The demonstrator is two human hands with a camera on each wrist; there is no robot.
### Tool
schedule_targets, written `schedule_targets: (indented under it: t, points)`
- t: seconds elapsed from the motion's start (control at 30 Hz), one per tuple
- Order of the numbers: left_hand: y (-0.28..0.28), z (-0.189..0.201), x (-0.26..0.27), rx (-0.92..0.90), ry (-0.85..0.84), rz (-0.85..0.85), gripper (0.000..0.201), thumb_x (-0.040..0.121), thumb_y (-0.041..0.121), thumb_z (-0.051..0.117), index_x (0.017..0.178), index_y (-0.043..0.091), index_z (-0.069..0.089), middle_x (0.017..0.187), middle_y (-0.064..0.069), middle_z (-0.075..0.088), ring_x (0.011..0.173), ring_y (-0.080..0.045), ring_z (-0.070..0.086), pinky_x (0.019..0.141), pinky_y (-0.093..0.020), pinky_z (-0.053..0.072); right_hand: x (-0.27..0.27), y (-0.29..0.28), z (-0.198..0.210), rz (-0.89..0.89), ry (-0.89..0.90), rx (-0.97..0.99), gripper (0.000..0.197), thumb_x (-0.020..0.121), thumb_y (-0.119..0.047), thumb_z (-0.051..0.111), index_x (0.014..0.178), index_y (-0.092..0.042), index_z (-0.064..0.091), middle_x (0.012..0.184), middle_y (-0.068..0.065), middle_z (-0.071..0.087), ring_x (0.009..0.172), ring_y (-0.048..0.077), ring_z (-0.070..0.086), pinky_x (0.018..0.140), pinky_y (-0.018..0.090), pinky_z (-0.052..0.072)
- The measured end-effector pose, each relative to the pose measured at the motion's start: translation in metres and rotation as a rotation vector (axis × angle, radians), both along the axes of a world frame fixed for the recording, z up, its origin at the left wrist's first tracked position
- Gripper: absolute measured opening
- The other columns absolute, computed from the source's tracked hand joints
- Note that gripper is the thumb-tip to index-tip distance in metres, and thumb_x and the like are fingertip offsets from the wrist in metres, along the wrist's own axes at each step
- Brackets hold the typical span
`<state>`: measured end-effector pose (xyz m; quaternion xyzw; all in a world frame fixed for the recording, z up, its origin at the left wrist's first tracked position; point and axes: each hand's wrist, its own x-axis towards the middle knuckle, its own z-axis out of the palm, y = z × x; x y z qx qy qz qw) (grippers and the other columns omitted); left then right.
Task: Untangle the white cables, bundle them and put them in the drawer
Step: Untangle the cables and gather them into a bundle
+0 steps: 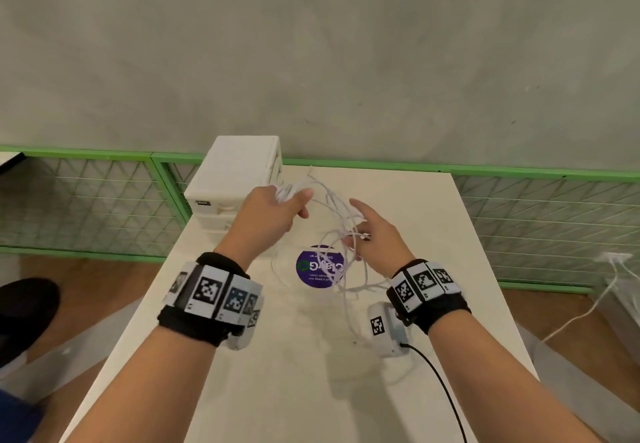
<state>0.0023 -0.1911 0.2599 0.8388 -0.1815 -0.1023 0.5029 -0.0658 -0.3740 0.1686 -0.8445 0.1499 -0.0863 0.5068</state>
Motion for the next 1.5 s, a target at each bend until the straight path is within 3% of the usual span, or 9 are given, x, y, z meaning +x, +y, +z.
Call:
schedule_targets:
  t: [0.2,0.37,0.53,0.73,0.97,1.1,1.27,1.37,1.5]
  points:
    - [-0.003,-0.008,0.001,-0.042,-0.014,0.127,0.039,0.090,0.041,0.059,0.068,0.011,0.068,0.057,-0.006,0.046,0.047,-0.018,0.040,0.054,-0.027,0.035,-0.004,0.006,-0.001,0.114,-0.055,0.085,0.068,0.086,-0.005,0.061,0.140,-0.034,0.031,0.086,-0.001,0.063,0.082,0.015,0.061,0.070,0.013,0.046]
    - [0.023,-0.011,0.026,0.037,-0.198,0.314,0.032,0.089,0.030,0.062,0.081,-0.001,0.062,0.071,-0.006,0.057,0.065,-0.025,0.049,0.060,-0.030,0.036,-0.013,-0.009,-0.014,-0.043,-0.008,0.175,0.061,0.090,-0.003,0.052,0.138,-0.035,0.032,0.093,0.004,0.065,0.064,0.013,0.054,0.061,0.023,0.044]
    - [0.029,-0.018,0.024,0.184,-0.230,0.293,0.034,0.090,0.029,0.060,0.065,0.013,0.044,0.064,-0.002,0.048,0.063,-0.024,0.046,0.058,-0.029,0.032,-0.017,-0.026,-0.024,-0.197,0.009,-0.047,0.012,0.091,-0.017,0.056,0.095,-0.026,0.064,0.075,0.000,0.067,0.057,0.013,0.055,0.058,0.026,0.047]
    - [0.042,-0.013,0.036,0.131,-0.128,0.361,0.030,0.085,0.020,0.063,0.064,0.006,0.048,0.061,-0.005,0.048,0.054,-0.023,0.041,0.048,-0.026,0.028,-0.038,-0.071,-0.059,-0.428,0.227,-0.081,0.023,0.090,-0.027,0.058,0.075,-0.015,0.071,0.067,0.003,0.067,0.070,0.028,0.063,0.073,0.039,0.054]
    - [0.023,-0.006,0.026,0.127,-0.065,0.253,0.028,0.085,0.026,0.063,0.086,-0.002,0.065,0.076,-0.011,0.058,0.058,-0.020,0.048,0.053,-0.028,0.039,-0.030,-0.066,-0.040,-0.304,0.499,-0.248,0.037,0.092,-0.011,0.047,0.128,-0.014,0.055,0.131,0.010,0.055,0.116,0.027,0.052,0.092,0.029,0.042]
    - [0.000,0.001,0.006,0.217,-0.035,0.061,0.025,0.086,0.023,0.065,0.079,-0.001,0.061,0.061,-0.002,0.045,0.051,-0.015,0.039,0.047,-0.026,0.028,-0.015,-0.024,0.003,-0.056,0.034,-0.106,0.065,0.082,0.004,0.050,0.141,-0.019,0.036,0.148,0.003,0.032,0.137,0.016,0.029,0.110,0.022,0.022]
    - [-0.015,0.013,-0.005,0.203,0.026,-0.146,0.019,0.083,0.020,0.064,0.070,0.006,0.069,0.043,0.006,0.045,0.034,-0.006,0.038,0.038,-0.018,0.030,0.006,0.028,0.024,0.176,-0.247,-0.063,0.070,0.080,-0.005,0.064,0.140,-0.029,0.036,0.125,-0.011,0.052,0.114,0.001,0.049,0.090,0.001,0.031]
    - [-0.012,0.019,-0.007,0.273,0.053,-0.287,0.027,0.083,0.031,0.067,0.063,0.012,0.066,0.039,0.007,0.044,0.030,-0.006,0.034,0.036,-0.016,0.028,0.014,0.026,0.020,0.116,-0.267,-0.105,0.032,0.085,-0.004,0.055,0.109,-0.025,0.060,0.093,-0.004,0.065,0.082,0.017,0.059,0.075,0.029,0.046]
    - [-0.006,0.004,-0.010,0.485,0.093,-0.365,0.042,0.083,0.046,0.066,0.058,0.013,0.059,0.037,0.008,0.045,0.029,-0.006,0.036,0.043,-0.021,0.032,0.020,0.006,0.029,-0.030,-0.398,-0.104,0.024,0.090,-0.015,0.057,0.108,-0.031,0.059,0.050,-0.009,0.040,0.051,0.014,0.039,0.057,0.029,0.039]
